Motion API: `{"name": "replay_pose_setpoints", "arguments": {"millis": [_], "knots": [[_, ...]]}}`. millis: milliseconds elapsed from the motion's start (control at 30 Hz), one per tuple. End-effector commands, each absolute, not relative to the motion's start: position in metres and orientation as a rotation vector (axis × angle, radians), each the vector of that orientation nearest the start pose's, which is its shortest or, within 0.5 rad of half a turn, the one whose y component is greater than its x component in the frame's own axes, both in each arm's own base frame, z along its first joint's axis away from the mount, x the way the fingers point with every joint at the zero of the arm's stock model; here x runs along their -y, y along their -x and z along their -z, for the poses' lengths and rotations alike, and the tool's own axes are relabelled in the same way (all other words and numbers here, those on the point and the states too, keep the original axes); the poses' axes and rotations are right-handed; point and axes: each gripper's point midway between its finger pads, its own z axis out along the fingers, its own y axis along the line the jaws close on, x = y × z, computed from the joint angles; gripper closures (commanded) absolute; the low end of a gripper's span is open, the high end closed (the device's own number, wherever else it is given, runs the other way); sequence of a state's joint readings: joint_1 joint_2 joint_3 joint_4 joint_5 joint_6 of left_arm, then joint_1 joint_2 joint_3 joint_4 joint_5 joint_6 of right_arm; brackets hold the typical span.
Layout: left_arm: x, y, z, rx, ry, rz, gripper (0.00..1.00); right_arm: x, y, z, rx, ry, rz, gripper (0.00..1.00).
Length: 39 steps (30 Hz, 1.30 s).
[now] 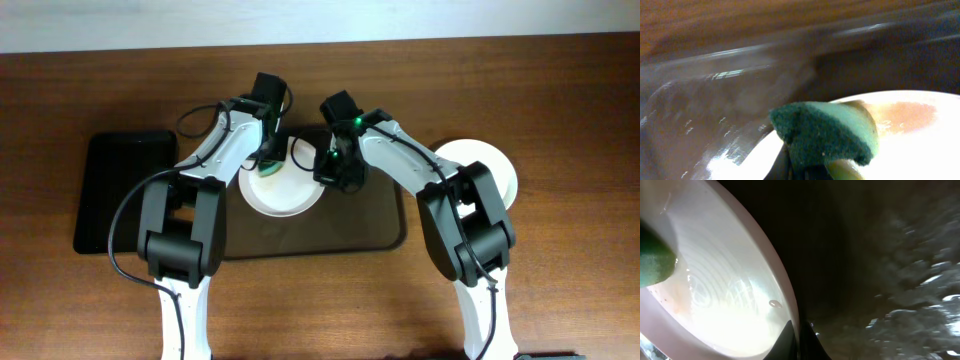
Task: Clean dirty plates on tray and stack at the side
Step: 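Scrub the last plate with the sponge in the left gripper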
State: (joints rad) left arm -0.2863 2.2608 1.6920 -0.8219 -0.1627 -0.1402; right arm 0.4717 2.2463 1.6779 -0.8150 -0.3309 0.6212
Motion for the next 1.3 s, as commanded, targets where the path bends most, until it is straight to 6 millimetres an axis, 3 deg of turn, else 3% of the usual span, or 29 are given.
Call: {"name": "replay_pose_setpoints", "arguments": {"millis": [0,33,100,133,200,233,267,333,400,433,533,600,633,700,733,867,900,1033,1167,1267], "knots": [[0.025,-0.389,0.078,-3.175,-0.121,-0.68,0.99,-0.244,-0.378,0.019,-3.167,-0.196,-0.447,0.96],[0.023,-0.381,0.076,-3.208,-0.148,-0.698,0.99,-0.244,-0.378,0.019,-3.168,-0.196,-0.446,0.96],[0.026,-0.365,0.073,-3.301,-0.4,-0.651,1.0,-0.244,-0.378,0.019,-3.168,-0.197,-0.446,0.96],[0.036,-0.353,0.074,-3.359,-0.634,-0.509,1.0,-0.244,-0.378,0.019,-3.168,-0.196,-0.446,0.96],[0.053,-0.332,0.073,-3.422,-0.89,-0.251,1.0,-0.244,-0.378,0.019,-3.168,-0.197,-0.446,0.96],[0.073,-0.314,0.069,-3.428,-1.097,0.054,1.0,-0.244,-0.378,0.019,-3.167,-0.196,-0.447,0.96],[0.083,-0.305,0.065,-3.412,-1.188,0.211,1.0,-0.244,-0.378,0.019,-3.168,-0.197,-0.446,0.96],[0.089,-0.302,0.064,-3.394,-1.227,0.285,1.0,-0.244,-0.378,0.019,-3.168,-0.197,-0.446,0.96],[0.092,-0.32,0.073,-3.336,-1.163,0.245,1.0,-0.244,-0.378,0.019,-3.168,-0.197,-0.446,0.96],[0.093,-0.335,0.079,-3.315,-1.046,0.192,1.0,-0.244,-0.378,0.019,-3.167,-0.197,-0.447,0.96],[0.081,-0.402,0.093,-3.182,-0.478,-0.128,0.99,-0.245,-0.382,0.019,-3.149,-0.278,-0.444,0.96],[0.09,-0.442,0.089,-3.035,-0.415,-0.112,0.99,-0.242,-0.392,0.019,-3.103,-0.374,-0.412,0.96],[0.091,-0.447,0.081,-3.031,-0.414,-0.111,1.0,-0.242,-0.394,0.02,-3.095,-0.41,-0.409,0.96],[0.086,-0.454,0.059,-3.056,-0.314,-0.17,0.99,-0.239,-0.397,0.02,-3.08,-0.44,-0.385,0.96],[0.077,-0.461,0.025,-3.083,-0.13,-0.218,0.99,-0.24,-0.398,0.02,-3.076,-0.439,-0.388,0.96],[0.083,-0.471,-0.069,-3.075,-0.11,-0.183,0.99,-0.24,-0.4,0.02,-3.069,-0.437,-0.395,0.96],[0.081,-0.466,-0.077,-3.094,-0.099,-0.19,0.99,-0.239,-0.4,0.02,-3.069,-0.44,-0.395,0.96],[0.062,-0.441,-0.077,-3.202,0.01,-0.23,0.99,-0.23,-0.404,0.02,-3.067,-0.468,-0.392,0.96],[0.067,-0.432,-0.06,-3.248,0.039,-0.2,0.99,-0.23,-0.404,0.02,-3.067,-0.462,-0.395,0.96],[0.085,-0.438,-0.037,-3.21,0.043,-0.186,0.99,-0.23,-0.404,0.02,-3.067,-0.459,-0.396,0.96]]}}
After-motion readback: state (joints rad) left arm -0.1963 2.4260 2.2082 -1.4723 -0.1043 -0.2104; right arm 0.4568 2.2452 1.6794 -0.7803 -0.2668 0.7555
